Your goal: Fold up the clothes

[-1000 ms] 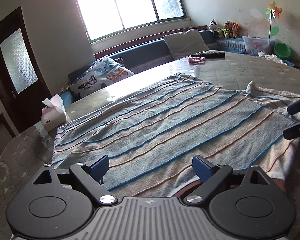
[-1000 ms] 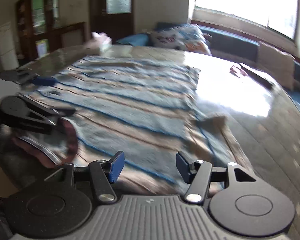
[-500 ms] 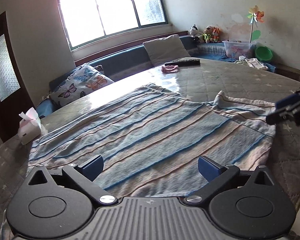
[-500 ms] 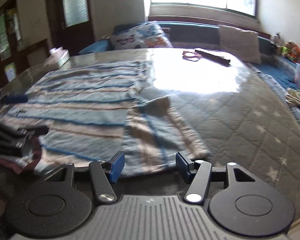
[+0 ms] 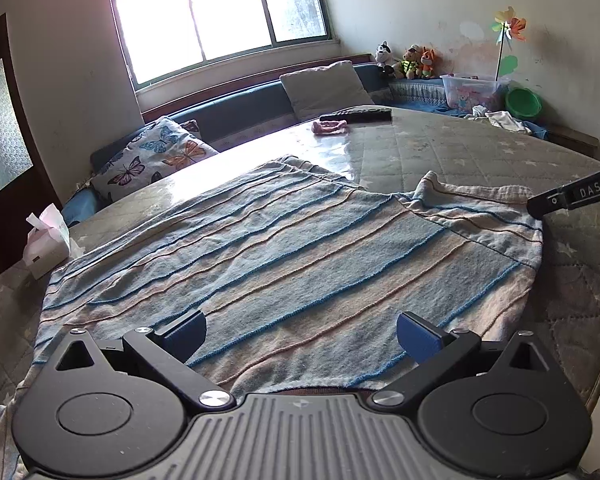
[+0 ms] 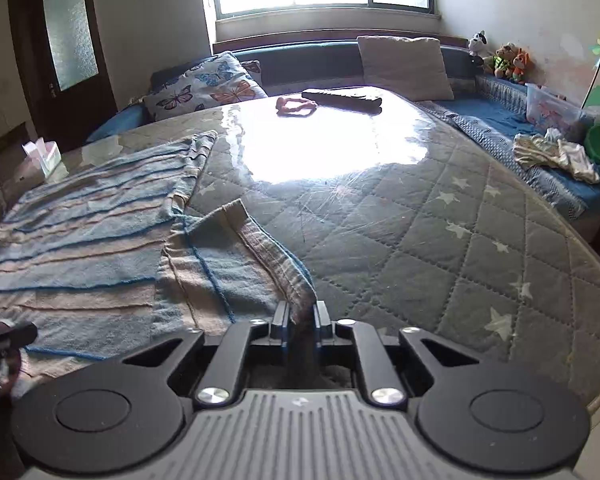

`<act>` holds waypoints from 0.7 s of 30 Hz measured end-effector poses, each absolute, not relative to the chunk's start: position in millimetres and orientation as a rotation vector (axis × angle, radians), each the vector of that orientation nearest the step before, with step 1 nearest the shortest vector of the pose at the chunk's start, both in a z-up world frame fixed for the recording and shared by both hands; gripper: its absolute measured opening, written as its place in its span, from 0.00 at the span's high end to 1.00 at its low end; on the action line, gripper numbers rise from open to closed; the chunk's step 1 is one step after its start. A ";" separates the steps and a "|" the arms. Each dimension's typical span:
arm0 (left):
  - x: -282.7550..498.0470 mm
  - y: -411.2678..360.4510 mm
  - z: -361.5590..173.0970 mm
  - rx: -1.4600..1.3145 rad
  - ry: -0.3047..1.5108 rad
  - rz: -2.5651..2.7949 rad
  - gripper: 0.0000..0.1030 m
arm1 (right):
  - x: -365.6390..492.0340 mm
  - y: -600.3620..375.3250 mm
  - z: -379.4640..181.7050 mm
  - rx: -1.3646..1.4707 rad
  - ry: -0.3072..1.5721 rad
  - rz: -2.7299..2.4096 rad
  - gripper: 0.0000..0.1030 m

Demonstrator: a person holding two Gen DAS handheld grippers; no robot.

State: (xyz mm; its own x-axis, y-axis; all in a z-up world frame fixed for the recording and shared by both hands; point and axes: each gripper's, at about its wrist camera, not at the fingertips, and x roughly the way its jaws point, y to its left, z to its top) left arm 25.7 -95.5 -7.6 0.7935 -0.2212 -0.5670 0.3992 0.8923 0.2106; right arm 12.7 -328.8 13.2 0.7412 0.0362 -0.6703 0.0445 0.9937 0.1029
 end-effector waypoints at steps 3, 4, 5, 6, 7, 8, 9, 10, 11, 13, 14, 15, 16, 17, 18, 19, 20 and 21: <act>25.3 -93.0 -7.2 0.327 0.562 -0.333 0.00 | 9.9 -326.5 21.5 0.130 0.715 0.014 0.95; 25.6 -91.6 -7.2 0.321 0.563 -0.329 0.00 | 8.7 -324.8 26.4 0.139 0.703 0.031 0.95; 26.0 -90.1 -7.1 0.316 0.564 -0.324 0.00 | 7.5 -321.8 32.4 0.147 0.691 0.054 0.95; 26.3 -88.7 -7.0 0.311 0.565 -0.320 0.00 | 6.3 -318.8 38.4 0.155 0.678 0.077 0.95; 26.7 -87.3 -7.0 0.306 0.567 -0.316 0.00 | 5.9 -315.1 44.3 0.161 0.667 0.106 0.95; 27.0 -85.9 -6.9 0.301 0.568 -0.311 0.00 | 5.2 -309.4 50.4 0.161 0.654 0.138 0.95; 26.6 -84.6 -6.8 0.298 0.568 -0.309 0.00 | 4.7 -302.3 56.6 0.155 0.641 0.169 0.95; 26.2 -83.3 -6.6 0.295 0.567 -0.306 0.00 | 5.3 -294.4 60.7 0.147 0.634 0.202 0.95; 25.7 -82.0 -6.4 0.292 0.567 -0.303 0.00 | 5.8 -286.5 64.6 0.139 0.627 0.236 0.95; 24.3 -79.5 -6.1 0.287 0.568 -0.298 0.00 | 7.0 -270.6 72.5 0.123 0.612 0.303 0.96; 23.6 -78.1 -6.0 0.285 0.568 -0.295 0.00 | 7.4 -261.9 74.2 0.114 0.611 0.334 0.96; 23.3 -76.8 -6.2 0.283 0.569 -0.290 0.00 | 8.9 -254.3 74.9 0.104 0.612 0.362 0.96; 23.0 -75.5 -6.4 0.281 0.570 -0.286 0.00 | 10.5 -246.2 74.7 0.096 0.614 0.389 0.96; 23.1 -74.0 -6.7 0.278 0.572 -0.281 0.00 | 12.1 -238.0 74.4 0.088 0.617 0.417 0.96; 23.5 -72.9 -7.0 0.276 0.574 -0.277 0.00 | 12.7 -230.8 73.3 0.079 0.621 0.442 0.96; 23.7 -71.9 -7.1 0.274 0.575 -0.273 0.00 | 14.1 -225.0 71.3 0.075 0.628 0.465 0.96; 24.0 -70.9 -7.2 0.272 0.576 -0.269 0.00 | 15.5 -219.2 69.3 0.070 0.635 0.487 0.95; 24.2 -70.4 -7.0 0.271 0.577 -0.266 0.00 | 16.3 -215.2 66.5 0.071 0.645 0.500 0.93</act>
